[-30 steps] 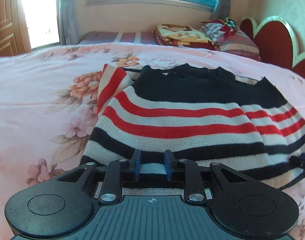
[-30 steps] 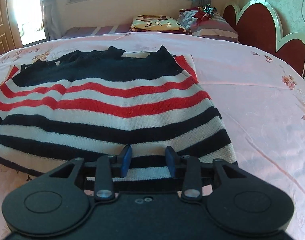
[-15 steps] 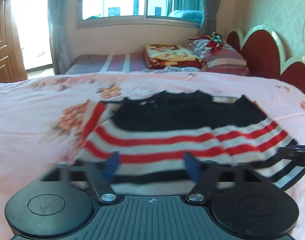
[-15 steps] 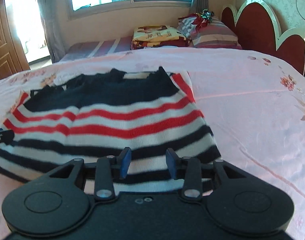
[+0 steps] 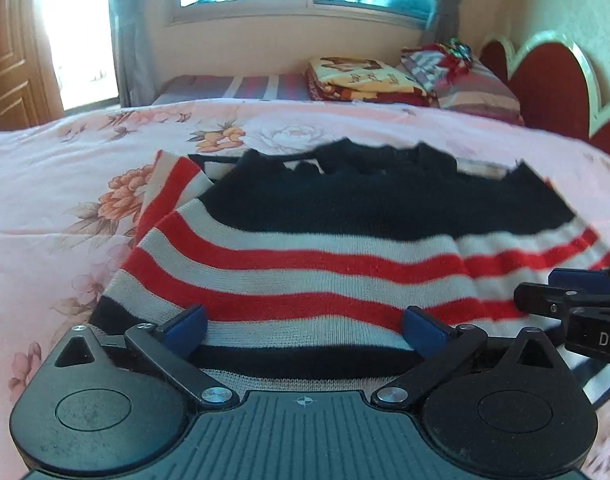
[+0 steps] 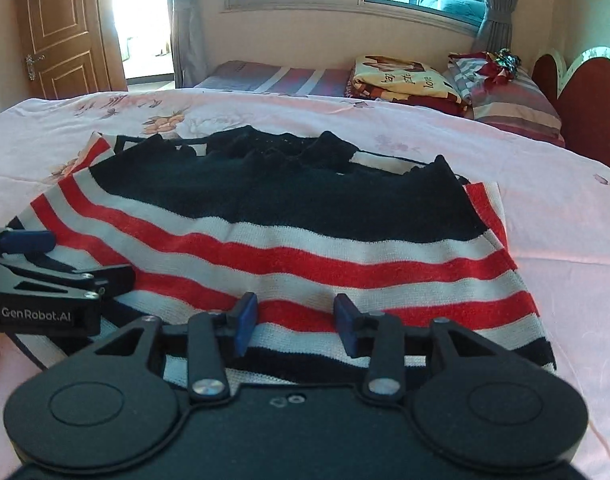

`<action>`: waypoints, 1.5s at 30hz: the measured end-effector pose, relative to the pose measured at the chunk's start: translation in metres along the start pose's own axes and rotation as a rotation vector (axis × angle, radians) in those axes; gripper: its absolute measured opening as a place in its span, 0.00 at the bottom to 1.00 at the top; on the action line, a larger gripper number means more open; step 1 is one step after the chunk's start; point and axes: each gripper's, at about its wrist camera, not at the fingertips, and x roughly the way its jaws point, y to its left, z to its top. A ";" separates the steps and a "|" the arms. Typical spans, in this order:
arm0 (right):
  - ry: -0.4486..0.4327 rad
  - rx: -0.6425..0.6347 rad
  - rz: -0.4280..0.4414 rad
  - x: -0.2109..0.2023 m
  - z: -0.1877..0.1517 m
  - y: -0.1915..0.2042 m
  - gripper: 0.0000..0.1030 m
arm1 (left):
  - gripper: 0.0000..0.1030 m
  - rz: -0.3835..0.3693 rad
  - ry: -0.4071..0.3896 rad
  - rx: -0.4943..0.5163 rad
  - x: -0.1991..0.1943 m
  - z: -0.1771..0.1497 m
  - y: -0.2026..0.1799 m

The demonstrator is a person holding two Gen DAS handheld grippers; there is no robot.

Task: Fold small clothes

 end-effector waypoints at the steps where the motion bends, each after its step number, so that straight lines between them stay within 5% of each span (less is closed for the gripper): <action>1: -0.032 -0.002 0.011 -0.004 0.003 0.003 0.40 | 1.00 0.006 -0.024 -0.023 -0.002 0.004 0.002; 3: -0.046 -0.043 0.017 -0.003 0.003 0.014 0.41 | 1.00 0.048 -0.057 -0.049 0.000 0.012 0.009; 6: 0.026 -0.039 0.020 0.016 -0.004 0.022 0.41 | 1.00 0.120 0.032 -0.052 0.026 0.013 0.028; 10: 0.020 -0.013 0.026 0.016 -0.007 0.017 0.42 | 1.00 0.091 0.021 -0.031 0.027 0.010 0.033; 15: -0.009 0.103 0.024 -0.005 -0.006 0.005 0.45 | 1.00 0.017 0.023 -0.124 0.004 0.011 0.041; 20: 0.003 0.143 -0.015 -0.010 -0.009 0.002 0.45 | 1.00 -0.049 0.039 -0.160 -0.025 -0.019 0.052; 25: -0.026 0.096 -0.038 -0.006 0.002 0.020 0.47 | 1.00 -0.114 0.075 -0.305 -0.052 -0.055 0.073; 28: -0.002 0.106 -0.060 0.004 -0.003 0.025 0.47 | 1.00 -0.157 0.119 -0.453 -0.046 -0.074 0.093; 37: -0.004 0.119 -0.073 0.007 -0.004 0.028 0.48 | 1.00 -0.268 0.011 -0.659 -0.012 -0.062 0.111; 45: -0.002 0.105 -0.090 0.021 0.001 0.031 0.51 | 0.99 -0.269 -0.035 -0.672 0.015 -0.041 0.100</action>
